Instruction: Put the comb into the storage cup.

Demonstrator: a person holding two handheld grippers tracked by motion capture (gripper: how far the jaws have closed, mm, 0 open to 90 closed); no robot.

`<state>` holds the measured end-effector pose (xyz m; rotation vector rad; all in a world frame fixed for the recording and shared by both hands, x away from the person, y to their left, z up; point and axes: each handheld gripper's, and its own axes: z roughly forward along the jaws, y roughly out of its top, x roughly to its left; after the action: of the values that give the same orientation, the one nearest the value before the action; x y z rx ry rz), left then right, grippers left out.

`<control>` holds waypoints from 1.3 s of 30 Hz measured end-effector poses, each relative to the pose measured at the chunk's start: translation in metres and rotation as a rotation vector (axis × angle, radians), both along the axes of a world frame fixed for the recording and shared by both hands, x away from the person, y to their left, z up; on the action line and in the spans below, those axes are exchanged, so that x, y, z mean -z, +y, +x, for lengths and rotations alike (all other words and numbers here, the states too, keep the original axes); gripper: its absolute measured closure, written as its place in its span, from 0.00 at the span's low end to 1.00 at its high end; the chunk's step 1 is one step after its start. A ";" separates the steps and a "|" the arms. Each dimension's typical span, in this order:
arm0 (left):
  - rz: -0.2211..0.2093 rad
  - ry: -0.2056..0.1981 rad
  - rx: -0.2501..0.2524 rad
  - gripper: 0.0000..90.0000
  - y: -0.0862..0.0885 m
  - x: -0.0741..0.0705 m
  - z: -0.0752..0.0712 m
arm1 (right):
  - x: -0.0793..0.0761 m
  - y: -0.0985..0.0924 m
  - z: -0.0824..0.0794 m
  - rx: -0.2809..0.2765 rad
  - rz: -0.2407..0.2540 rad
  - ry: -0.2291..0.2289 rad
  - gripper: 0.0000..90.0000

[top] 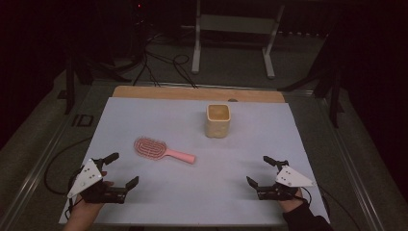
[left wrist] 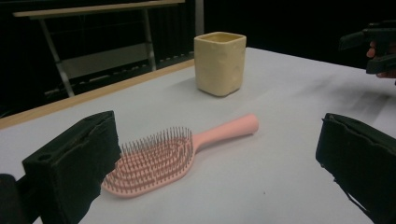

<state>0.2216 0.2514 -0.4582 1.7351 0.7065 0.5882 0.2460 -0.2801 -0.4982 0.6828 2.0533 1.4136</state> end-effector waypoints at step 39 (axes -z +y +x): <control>0.110 0.149 0.201 0.00 -0.088 -0.068 0.084 | -0.001 -0.001 0.000 -0.006 0.019 -0.002 0.10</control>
<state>0.3054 0.1634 -0.3905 1.9402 0.6028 0.3677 0.2463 -0.2809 -0.4973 0.6838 2.0445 1.4386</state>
